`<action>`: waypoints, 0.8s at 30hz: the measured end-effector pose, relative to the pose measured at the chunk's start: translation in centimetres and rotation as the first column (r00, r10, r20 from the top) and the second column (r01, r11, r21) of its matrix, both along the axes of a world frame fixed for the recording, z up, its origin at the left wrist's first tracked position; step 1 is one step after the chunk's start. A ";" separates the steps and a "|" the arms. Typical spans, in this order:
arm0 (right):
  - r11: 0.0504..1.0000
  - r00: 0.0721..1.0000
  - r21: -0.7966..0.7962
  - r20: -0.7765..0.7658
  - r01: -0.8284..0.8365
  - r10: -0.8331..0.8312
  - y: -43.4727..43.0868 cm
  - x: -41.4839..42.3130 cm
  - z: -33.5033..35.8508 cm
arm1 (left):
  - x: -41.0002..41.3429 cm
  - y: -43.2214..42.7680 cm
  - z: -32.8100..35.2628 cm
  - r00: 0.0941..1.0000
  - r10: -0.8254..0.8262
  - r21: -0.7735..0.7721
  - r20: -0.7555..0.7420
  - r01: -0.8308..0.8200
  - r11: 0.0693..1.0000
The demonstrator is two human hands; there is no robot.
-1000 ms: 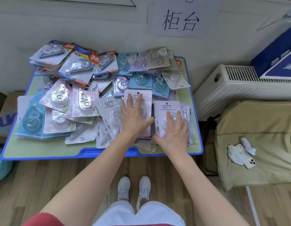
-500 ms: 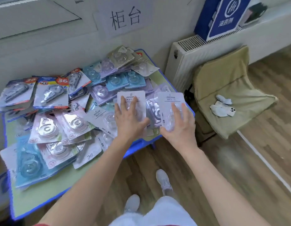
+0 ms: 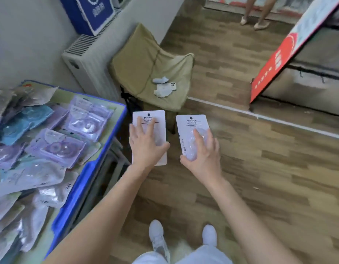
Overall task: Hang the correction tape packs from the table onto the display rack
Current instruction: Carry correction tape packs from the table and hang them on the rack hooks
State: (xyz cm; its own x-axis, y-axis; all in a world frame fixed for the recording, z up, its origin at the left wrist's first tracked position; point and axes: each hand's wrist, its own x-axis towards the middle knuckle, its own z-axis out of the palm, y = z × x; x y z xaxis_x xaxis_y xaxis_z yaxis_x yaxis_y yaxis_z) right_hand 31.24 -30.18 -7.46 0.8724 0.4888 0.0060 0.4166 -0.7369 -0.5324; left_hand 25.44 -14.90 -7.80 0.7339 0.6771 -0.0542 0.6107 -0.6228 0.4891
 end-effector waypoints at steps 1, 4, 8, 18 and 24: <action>0.999 0.999 0.003 -0.002 0.049 -0.049 -2.1 0.5 0.0 | 1.2 -1.9 -0.1 0.998 -0.055 0.005 -0.014 0.055 0.998; 0.984 0.983 -0.001 -0.017 0.180 -0.180 -8.9 1.9 -0.3 | 4.5 -8.0 -0.2 0.984 -0.174 -0.020 -0.025 0.174 0.985; 0.946 0.946 0.026 -0.017 0.323 -0.323 -18.8 3.9 -0.4 | 8.4 -17.2 -0.2 0.953 -0.303 -0.032 -0.003 0.303 0.953; 0.863 0.863 0.003 -0.006 0.505 -0.505 -41.0 8.6 -0.1 | 17.4 -39.3 -1.0 0.876 -0.482 -0.076 0.024 0.482 0.873; 0.815 0.814 0.008 0.025 0.580 -0.580 -48.9 13.6 -0.1 | 23.4 -46.7 -1.4 0.838 -0.546 -0.102 0.011 0.544 0.833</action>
State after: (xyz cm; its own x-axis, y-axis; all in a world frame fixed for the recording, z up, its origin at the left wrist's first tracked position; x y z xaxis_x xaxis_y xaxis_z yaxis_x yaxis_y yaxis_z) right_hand 44.79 -79.09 -7.58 0.9937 -0.1076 0.0321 -0.0746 -0.8461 -0.5277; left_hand 48.87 -61.62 -9.19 0.9807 0.1583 -0.1149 0.1955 -0.8071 0.5571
